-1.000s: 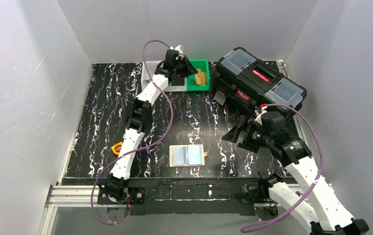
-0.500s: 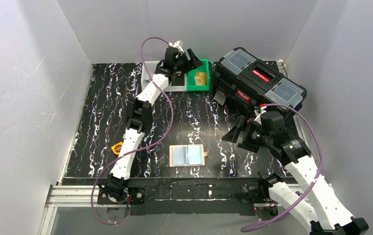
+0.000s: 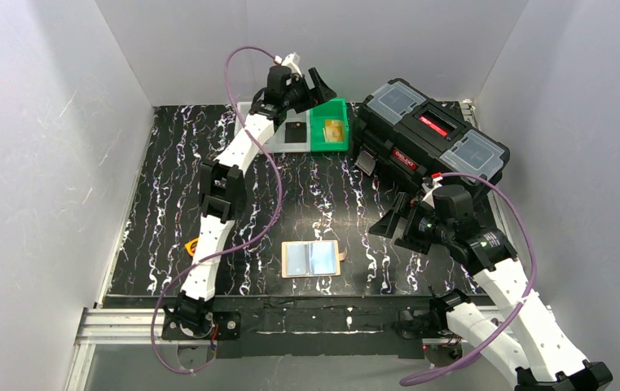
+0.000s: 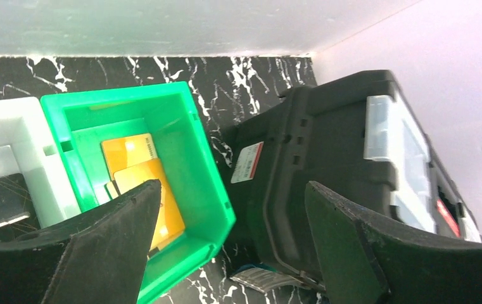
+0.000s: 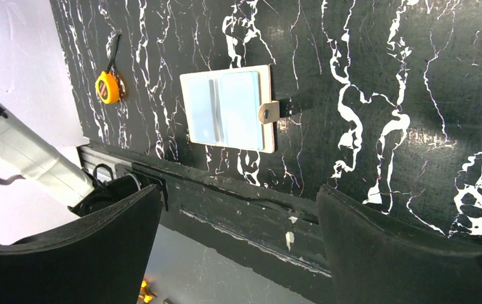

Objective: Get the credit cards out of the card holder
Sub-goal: Place the credit card in the storage box, then remove the credit card from the card holder.

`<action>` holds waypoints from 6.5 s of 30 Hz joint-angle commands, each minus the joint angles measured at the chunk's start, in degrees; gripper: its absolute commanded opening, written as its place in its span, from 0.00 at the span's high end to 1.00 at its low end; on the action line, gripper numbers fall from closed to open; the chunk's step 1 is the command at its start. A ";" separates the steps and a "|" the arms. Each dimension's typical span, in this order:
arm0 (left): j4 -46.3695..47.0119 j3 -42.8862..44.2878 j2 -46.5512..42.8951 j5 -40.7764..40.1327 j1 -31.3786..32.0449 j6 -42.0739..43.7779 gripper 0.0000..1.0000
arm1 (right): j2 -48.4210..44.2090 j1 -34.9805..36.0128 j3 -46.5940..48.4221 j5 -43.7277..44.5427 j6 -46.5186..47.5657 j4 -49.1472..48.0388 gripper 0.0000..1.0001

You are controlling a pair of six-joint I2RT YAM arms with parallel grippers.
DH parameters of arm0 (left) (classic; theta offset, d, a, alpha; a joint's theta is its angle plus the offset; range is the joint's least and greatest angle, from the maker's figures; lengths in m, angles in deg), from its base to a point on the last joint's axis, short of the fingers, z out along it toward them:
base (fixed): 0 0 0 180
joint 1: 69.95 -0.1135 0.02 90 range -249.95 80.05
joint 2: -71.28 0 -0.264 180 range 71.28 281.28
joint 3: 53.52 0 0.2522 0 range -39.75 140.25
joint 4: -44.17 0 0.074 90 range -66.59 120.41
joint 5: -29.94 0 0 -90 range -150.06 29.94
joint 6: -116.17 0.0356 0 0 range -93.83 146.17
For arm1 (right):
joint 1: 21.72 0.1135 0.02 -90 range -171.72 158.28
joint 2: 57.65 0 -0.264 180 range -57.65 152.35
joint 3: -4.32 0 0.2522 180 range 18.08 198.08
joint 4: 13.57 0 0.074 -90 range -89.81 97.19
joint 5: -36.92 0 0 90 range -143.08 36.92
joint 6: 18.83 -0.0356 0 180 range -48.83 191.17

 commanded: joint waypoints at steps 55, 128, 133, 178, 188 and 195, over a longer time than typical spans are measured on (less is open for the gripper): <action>-27.35 -92.94 -75.25 -0.28 3.31 1.52 0.65 | 36.17 26.65 8.66 6.74 -9.51 -17.88 0.02; -15.85 -97.37 -60.30 1.97 14.00 -11.83 1.00 | 60.35 27.61 13.38 -0.38 -7.23 -23.17 0.49; -14.15 -97.51 -61.57 5.10 14.06 -13.28 1.00 | 63.22 29.20 17.65 2.98 -6.18 -17.40 0.52; -23.89 -97.94 -71.18 -0.18 9.97 -9.07 1.00 | 77.26 35.91 33.64 11.62 -0.69 -1.28 0.77; -20.83 -95.28 -64.09 4.39 11.08 -7.24 0.98 | 67.02 31.46 19.89 0.71 -0.35 -19.25 0.83; -18.46 -93.56 -57.98 4.12 13.11 -7.51 0.99 | 63.16 28.52 12.07 -6.74 -2.05 -30.44 0.84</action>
